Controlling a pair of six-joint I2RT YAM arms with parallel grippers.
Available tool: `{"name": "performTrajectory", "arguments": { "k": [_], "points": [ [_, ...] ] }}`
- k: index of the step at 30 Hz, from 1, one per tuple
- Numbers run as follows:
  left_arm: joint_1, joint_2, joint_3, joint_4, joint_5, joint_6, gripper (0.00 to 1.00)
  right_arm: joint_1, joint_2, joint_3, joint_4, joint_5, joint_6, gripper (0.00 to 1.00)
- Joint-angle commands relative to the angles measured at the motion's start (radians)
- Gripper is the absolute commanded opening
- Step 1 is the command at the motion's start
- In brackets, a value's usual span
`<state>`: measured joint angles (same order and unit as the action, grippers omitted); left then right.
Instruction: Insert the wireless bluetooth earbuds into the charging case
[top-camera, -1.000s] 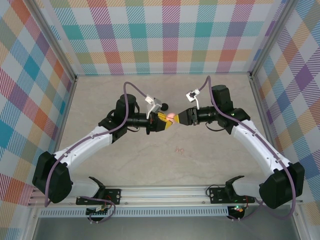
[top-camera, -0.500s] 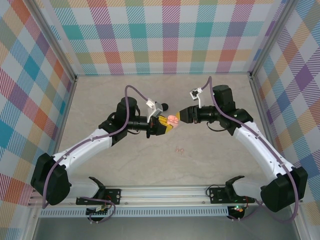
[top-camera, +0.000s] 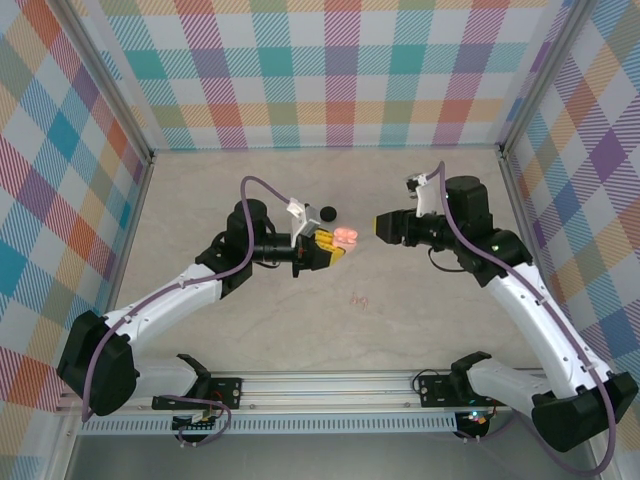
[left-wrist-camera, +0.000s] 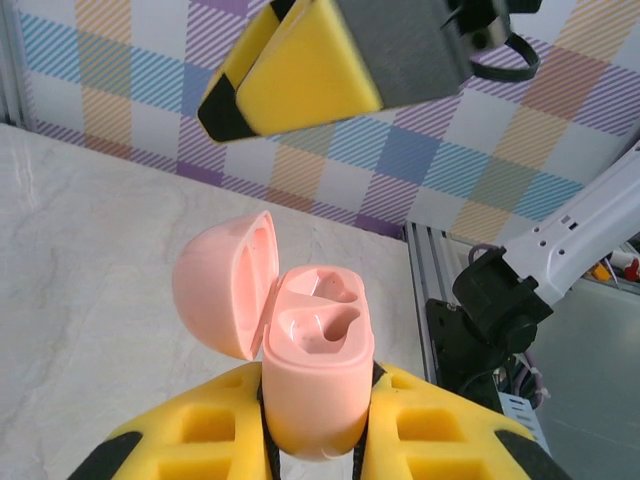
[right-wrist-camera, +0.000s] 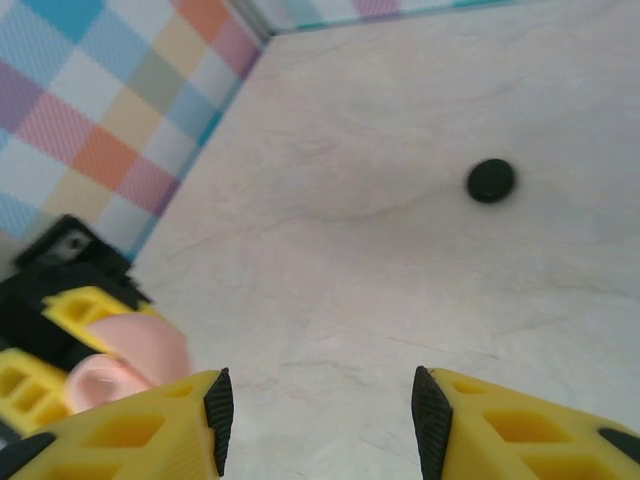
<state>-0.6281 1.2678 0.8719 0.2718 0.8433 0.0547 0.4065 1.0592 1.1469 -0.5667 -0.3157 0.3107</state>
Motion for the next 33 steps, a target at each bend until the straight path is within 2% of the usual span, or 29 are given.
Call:
{"name": "performTrajectory", "arguments": {
  "k": [1,9,23,33],
  "points": [
    [-0.012,-0.022,0.001,0.088,0.005,-0.022,0.20,-0.005,0.022,0.025,-0.124,0.183,0.030,0.53],
    [-0.011,-0.041,0.004,0.134,-0.010,-0.045,0.21,-0.005,0.148,-0.060,-0.161,0.075,0.071,0.53],
    [-0.011,-0.072,-0.001,0.154,-0.034,-0.043,0.22,0.009,0.322,-0.238,-0.075,-0.062,0.184,0.53],
    [-0.012,-0.081,0.001,0.155,-0.049,-0.044,0.23,0.085,0.462,-0.246,-0.050,-0.011,0.258,0.45]
  ]
}}
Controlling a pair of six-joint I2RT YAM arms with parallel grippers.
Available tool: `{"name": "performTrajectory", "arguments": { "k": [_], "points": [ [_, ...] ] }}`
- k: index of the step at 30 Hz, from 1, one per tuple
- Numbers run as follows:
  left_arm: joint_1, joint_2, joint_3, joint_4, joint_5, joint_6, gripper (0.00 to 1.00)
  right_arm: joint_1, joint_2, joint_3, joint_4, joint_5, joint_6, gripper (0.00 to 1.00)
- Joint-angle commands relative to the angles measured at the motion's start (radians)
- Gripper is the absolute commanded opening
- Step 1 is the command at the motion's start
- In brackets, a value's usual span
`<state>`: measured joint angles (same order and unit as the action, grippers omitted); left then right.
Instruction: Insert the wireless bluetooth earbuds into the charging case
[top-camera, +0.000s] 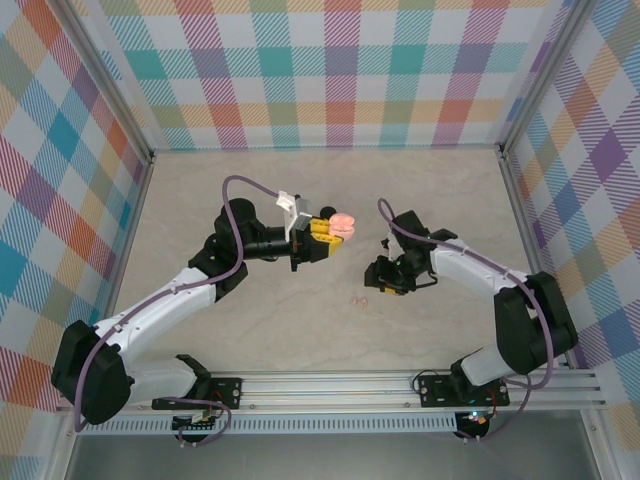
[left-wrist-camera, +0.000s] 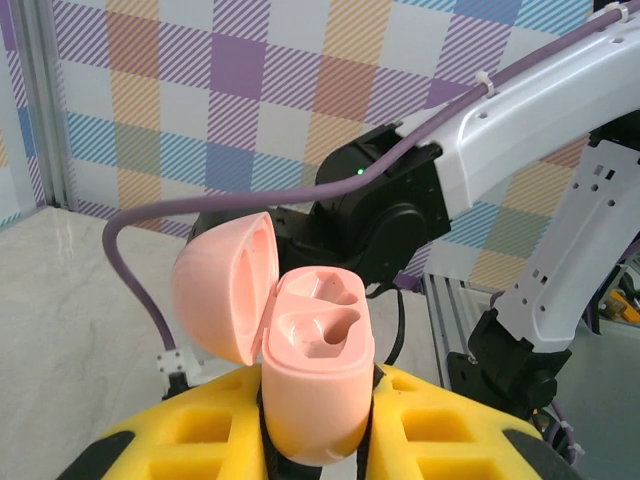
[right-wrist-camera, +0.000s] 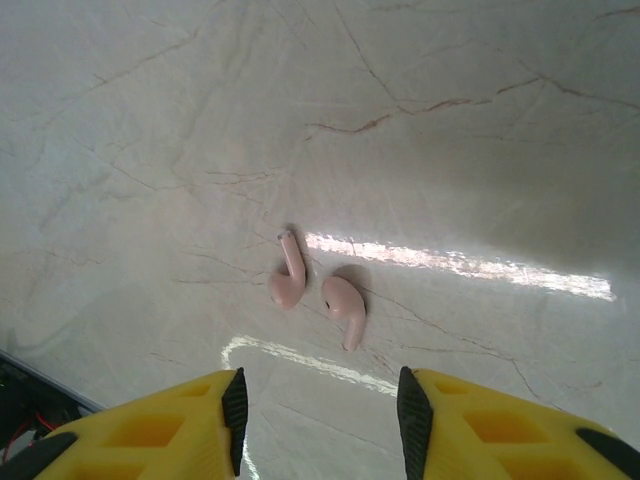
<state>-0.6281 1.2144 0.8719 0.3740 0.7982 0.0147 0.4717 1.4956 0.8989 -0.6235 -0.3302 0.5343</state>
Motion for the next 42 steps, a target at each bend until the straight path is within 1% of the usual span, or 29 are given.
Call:
{"name": "performTrajectory", "arguments": {
  "k": [1,8,17,23,29,38,42],
  "points": [
    [-0.012,-0.029,0.001,0.051,-0.004,-0.005,0.23,0.033,0.036,0.004,0.010,0.002,0.030,0.44],
    [-0.012,-0.033,0.003,0.050,-0.004,-0.005,0.23,0.095,0.122,0.050,-0.022,0.056,0.016,0.44],
    [-0.012,-0.038,0.001,0.046,-0.007,-0.008,0.24,0.127,0.167,0.072,-0.037,0.155,0.065,0.37],
    [-0.011,-0.038,0.003,0.046,-0.006,-0.008,0.24,0.139,0.202,0.090,-0.024,0.135,0.065,0.37],
    [-0.012,-0.038,0.001,0.042,-0.006,-0.010,0.24,0.157,0.244,0.117,-0.033,0.152,0.079,0.37],
    [-0.011,-0.041,0.001,0.033,-0.012,-0.008,0.24,0.167,0.267,0.132,-0.100,0.243,0.072,0.30],
    [-0.012,-0.041,0.000,0.034,-0.013,-0.009,0.24,0.166,0.275,0.158,-0.155,0.316,0.033,0.25]
  ]
}}
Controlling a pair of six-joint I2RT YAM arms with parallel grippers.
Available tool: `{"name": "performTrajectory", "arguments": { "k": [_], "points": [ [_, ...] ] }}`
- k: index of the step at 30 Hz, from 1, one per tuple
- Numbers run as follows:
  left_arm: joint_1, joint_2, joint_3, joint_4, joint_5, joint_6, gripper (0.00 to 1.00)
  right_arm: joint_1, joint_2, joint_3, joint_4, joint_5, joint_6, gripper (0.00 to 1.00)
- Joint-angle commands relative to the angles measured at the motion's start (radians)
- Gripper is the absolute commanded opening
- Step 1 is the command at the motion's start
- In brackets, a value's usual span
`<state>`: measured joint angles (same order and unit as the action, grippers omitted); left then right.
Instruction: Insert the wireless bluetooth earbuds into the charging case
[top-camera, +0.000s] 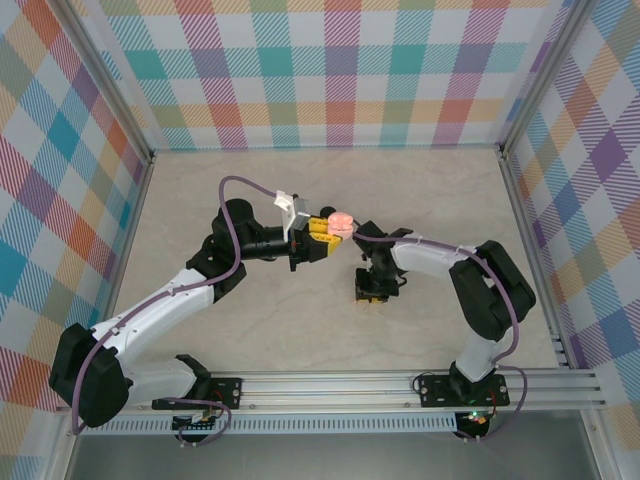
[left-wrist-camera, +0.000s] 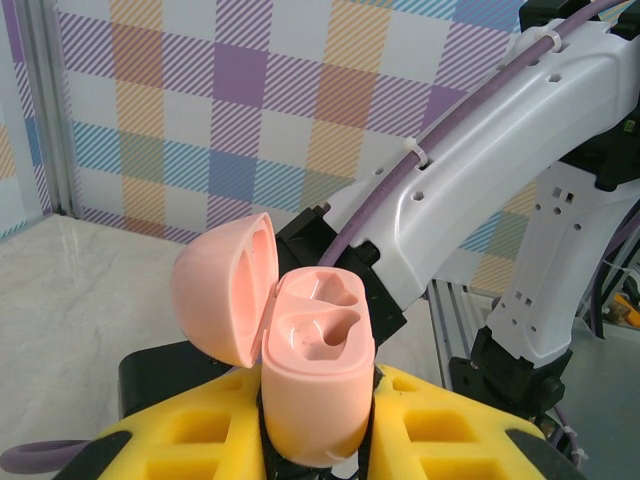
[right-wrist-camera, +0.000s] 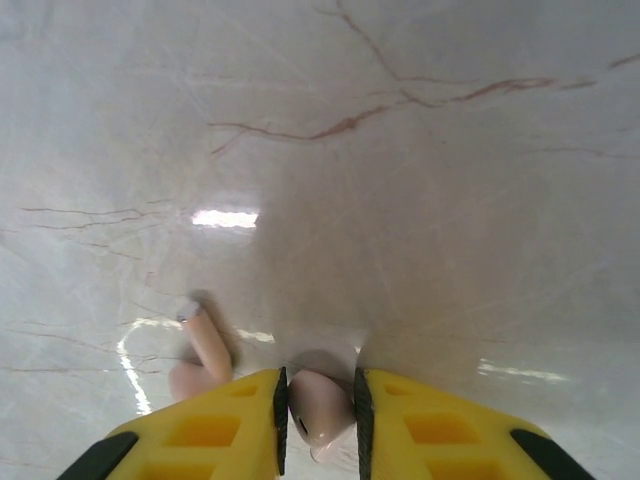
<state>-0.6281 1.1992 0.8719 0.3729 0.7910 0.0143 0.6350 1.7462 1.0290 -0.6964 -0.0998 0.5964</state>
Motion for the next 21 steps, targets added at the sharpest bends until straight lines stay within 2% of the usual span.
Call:
{"name": "performTrajectory", "arguments": {
  "k": [1,5,11,13,18,21],
  "points": [
    [-0.011,-0.026,0.000,0.033,-0.006,-0.008,0.24,0.002,0.026,0.037,-0.094,0.102,-0.041,0.25],
    [-0.012,-0.031,0.001,0.029,-0.008,-0.007,0.24,0.002,0.041,0.073,-0.124,0.152,-0.103,0.24],
    [-0.011,-0.035,0.001,0.025,-0.011,-0.009,0.24,0.000,0.079,0.135,-0.129,0.145,-0.198,0.24],
    [-0.011,-0.034,0.000,0.026,-0.011,-0.009,0.24,0.000,0.087,0.153,-0.141,0.139,-0.212,0.26],
    [-0.011,-0.034,0.001,0.023,-0.011,-0.010,0.24,0.001,0.074,0.154,-0.146,0.124,-0.176,0.38],
    [-0.012,-0.033,0.001,0.021,-0.009,-0.010,0.24,0.001,0.063,0.148,-0.146,0.116,-0.115,0.40]
  ]
}}
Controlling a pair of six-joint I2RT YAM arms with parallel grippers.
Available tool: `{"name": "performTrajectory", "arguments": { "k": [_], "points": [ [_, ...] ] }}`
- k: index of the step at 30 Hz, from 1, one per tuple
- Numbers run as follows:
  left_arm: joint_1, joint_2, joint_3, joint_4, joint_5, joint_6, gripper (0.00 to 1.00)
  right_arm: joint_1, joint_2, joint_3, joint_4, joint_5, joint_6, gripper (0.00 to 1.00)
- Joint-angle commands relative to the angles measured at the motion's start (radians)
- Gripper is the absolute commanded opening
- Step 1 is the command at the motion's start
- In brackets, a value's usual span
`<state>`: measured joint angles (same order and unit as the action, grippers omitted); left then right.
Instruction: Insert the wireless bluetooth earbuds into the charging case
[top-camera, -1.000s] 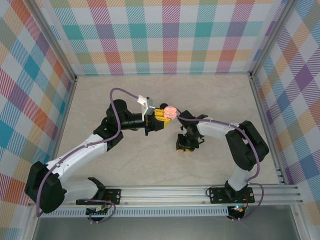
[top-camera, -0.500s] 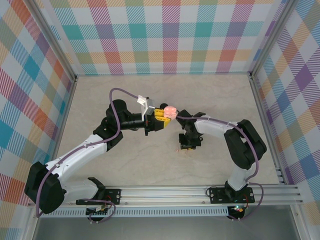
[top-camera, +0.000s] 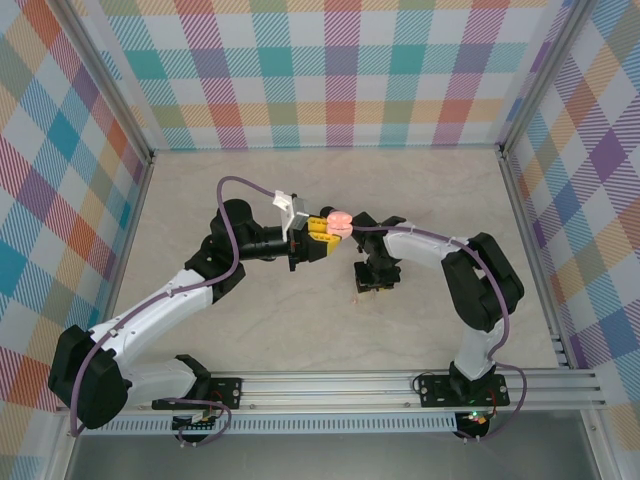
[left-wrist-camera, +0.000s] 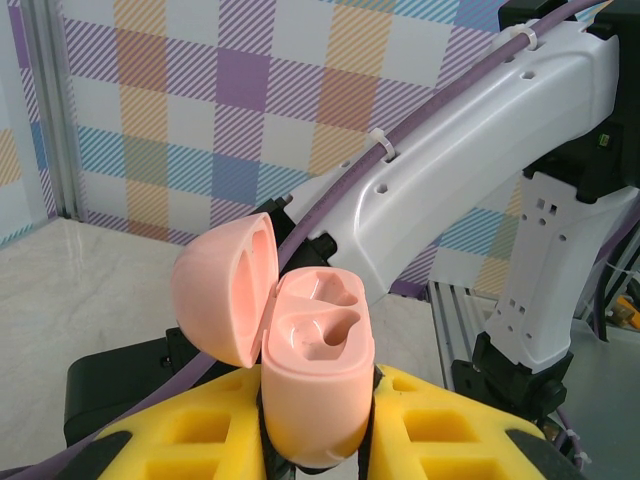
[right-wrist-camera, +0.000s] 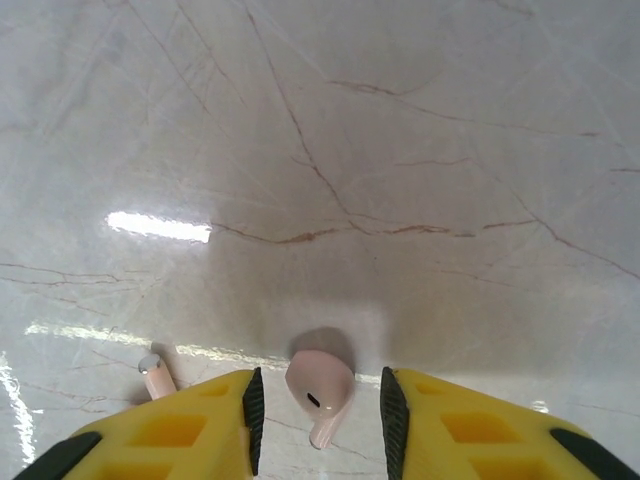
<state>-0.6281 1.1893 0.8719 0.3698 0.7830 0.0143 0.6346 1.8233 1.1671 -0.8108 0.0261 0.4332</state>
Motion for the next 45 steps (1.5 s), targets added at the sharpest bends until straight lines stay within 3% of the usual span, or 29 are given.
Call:
{"name": "performTrajectory", "arguments": {
  "k": [1,9,29,38,45],
  "points": [
    [-0.012,-0.024,0.002,0.024,0.001,-0.010,0.24,0.000,-0.014,0.007,-0.029,-0.016,0.066,0.40],
    [-0.011,-0.022,0.003,0.024,0.002,-0.009,0.24,0.000,0.004,-0.014,0.001,-0.026,0.171,0.36],
    [-0.011,-0.023,0.004,0.020,0.000,-0.011,0.24,0.001,0.071,-0.016,0.005,-0.003,0.217,0.33],
    [-0.012,-0.022,0.004,0.020,0.001,-0.012,0.24,0.001,0.075,-0.035,0.040,0.011,0.196,0.24],
    [-0.011,-0.023,0.004,0.014,-0.005,-0.012,0.24,0.000,0.013,-0.045,0.062,0.062,0.115,0.23]
  ]
}}
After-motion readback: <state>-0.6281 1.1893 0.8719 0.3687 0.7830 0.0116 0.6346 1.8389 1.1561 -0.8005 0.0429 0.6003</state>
